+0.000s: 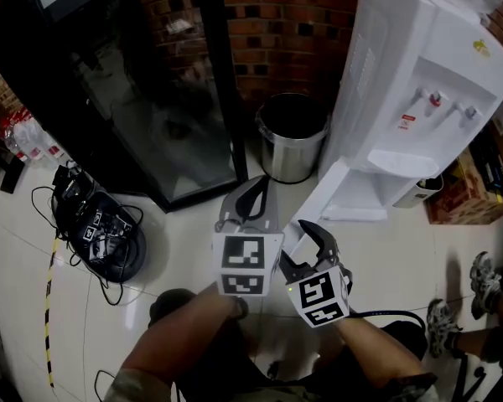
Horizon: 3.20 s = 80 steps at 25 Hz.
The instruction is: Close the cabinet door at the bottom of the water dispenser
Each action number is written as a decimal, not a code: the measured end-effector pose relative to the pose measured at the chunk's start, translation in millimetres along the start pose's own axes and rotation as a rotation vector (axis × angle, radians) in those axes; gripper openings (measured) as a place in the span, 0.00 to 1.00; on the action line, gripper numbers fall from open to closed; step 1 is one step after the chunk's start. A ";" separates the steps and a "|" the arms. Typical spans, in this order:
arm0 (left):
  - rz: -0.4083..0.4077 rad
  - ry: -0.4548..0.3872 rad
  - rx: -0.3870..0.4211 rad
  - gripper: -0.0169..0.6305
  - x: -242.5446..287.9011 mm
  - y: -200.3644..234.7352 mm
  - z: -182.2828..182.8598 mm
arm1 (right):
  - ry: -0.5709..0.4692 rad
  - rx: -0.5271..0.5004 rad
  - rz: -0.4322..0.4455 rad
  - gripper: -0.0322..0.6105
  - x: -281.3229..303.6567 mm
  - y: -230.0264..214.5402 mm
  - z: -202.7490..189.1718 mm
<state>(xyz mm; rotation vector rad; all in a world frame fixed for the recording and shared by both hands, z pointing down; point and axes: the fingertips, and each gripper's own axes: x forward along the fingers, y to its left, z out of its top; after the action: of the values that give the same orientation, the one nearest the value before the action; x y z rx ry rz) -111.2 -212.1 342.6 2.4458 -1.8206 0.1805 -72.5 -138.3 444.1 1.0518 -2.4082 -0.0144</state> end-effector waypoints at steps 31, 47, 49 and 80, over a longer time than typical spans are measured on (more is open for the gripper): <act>-0.284 0.023 0.150 0.03 16.0 -139.1 -19.0 | 0.226 0.205 -0.105 0.33 -118.2 -40.6 -86.9; -0.359 0.013 0.126 0.03 30.0 -187.3 -15.9 | 0.324 0.341 -0.269 0.31 -166.9 -116.3 -140.2; -0.365 0.016 0.126 0.03 32.1 -191.6 -17.3 | 0.335 0.364 -0.293 0.31 -171.0 -128.7 -146.9; -0.378 0.074 0.064 0.03 86.7 -231.1 -35.6 | 0.312 0.602 -0.708 0.23 -182.1 -318.4 -203.4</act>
<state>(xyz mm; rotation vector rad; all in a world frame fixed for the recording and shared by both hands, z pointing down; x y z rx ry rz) 133.2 -223.0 390.6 2.7272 -1.3111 0.2982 341.6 -197.7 474.3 1.9591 -1.6771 0.6102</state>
